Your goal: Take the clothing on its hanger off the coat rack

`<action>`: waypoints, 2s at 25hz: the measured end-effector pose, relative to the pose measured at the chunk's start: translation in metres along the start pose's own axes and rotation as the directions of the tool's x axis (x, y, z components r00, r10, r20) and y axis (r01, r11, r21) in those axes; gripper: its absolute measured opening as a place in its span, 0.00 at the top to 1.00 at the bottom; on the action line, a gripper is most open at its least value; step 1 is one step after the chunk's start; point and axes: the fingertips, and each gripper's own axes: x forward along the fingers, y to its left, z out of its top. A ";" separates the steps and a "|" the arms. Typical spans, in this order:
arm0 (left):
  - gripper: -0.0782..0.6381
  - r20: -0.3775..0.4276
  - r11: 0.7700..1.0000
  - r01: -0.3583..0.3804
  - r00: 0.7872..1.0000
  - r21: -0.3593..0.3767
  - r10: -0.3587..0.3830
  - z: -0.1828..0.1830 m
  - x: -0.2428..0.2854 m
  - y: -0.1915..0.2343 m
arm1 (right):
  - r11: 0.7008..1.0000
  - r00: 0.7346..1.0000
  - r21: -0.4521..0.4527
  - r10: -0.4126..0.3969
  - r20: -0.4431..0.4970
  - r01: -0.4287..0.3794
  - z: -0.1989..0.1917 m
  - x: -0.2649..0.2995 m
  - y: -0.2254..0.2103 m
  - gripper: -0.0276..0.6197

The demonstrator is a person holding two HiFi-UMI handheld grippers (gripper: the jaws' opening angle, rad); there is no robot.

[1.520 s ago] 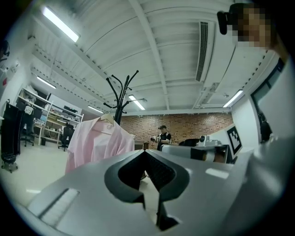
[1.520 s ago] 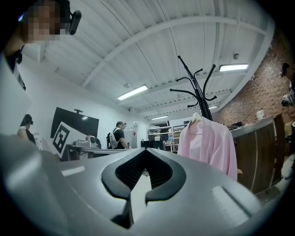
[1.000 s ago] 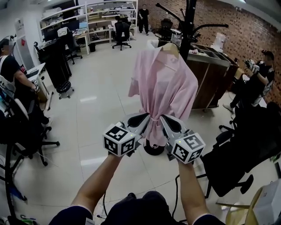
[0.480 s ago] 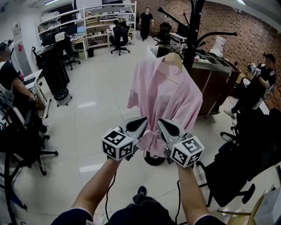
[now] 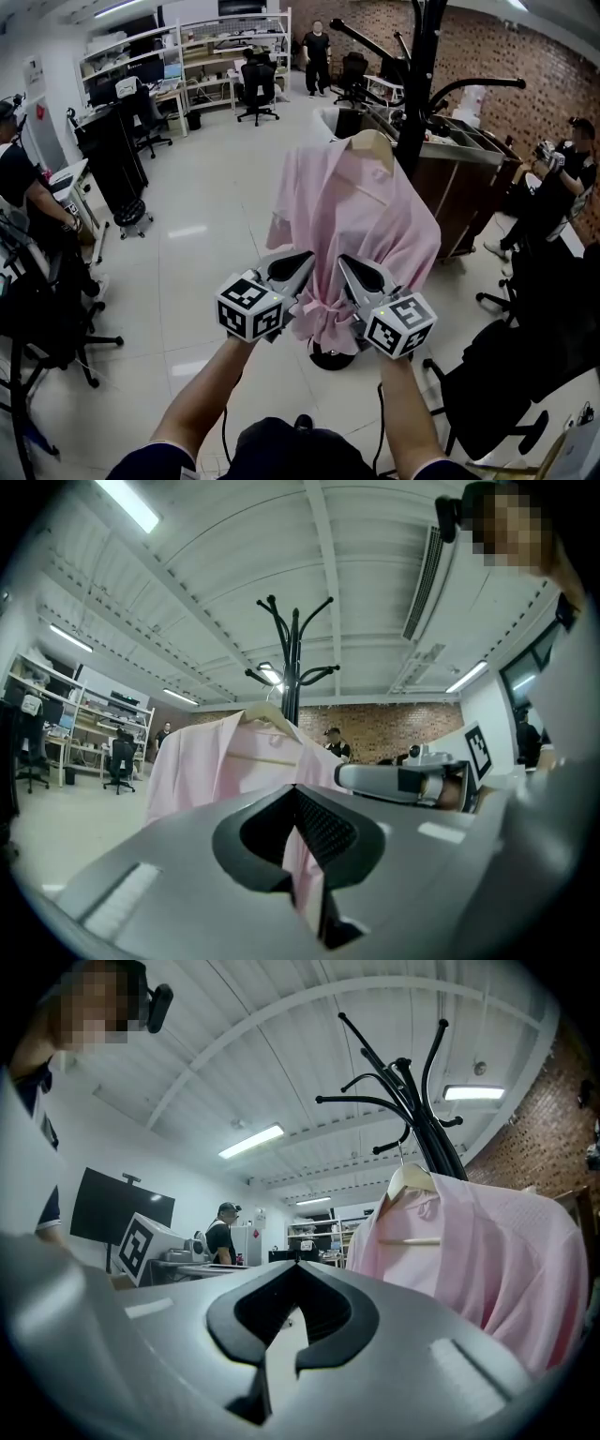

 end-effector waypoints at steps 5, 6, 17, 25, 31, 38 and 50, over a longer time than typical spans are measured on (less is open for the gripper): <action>0.87 -0.004 0.999 0.032 0.999 0.017 -0.032 0.006 0.015 0.018 | 1.000 1.000 -0.005 -0.022 0.001 0.022 0.003 0.011 -0.011 0.95; 0.87 -0.001 0.999 0.039 0.999 0.019 -0.039 0.008 0.018 0.023 | 0.999 0.999 -0.006 -0.033 0.001 0.033 0.003 0.013 -0.013 0.95; 0.87 -0.022 0.973 0.227 0.974 0.044 -0.227 0.010 0.054 0.064 | 0.972 0.972 -0.012 -0.236 0.018 0.236 -0.002 0.048 -0.038 0.95; 0.87 -0.030 0.943 0.330 0.944 0.040 -0.329 0.005 0.068 0.086 | 0.933 0.933 -0.032 -0.359 -0.007 0.358 -0.011 0.060 -0.047 0.95; 0.87 -0.025 0.923 0.381 0.925 0.046 -0.380 0.007 0.072 0.085 | 0.914 0.914 -0.040 -0.405 -0.021 0.404 -0.011 0.062 -0.048 0.95; 0.87 -0.030 0.916 0.396 0.918 0.069 -0.395 0.011 0.080 0.092 | 0.900 0.901 -0.048 -0.434 -0.018 0.433 -0.006 0.058 -0.049 0.95; 0.77 -0.075 0.896 0.355 0.935 0.268 -0.347 0.059 0.131 0.136 | 0.898 0.899 -0.042 -0.439 -0.015 0.438 -0.004 0.065 -0.045 0.95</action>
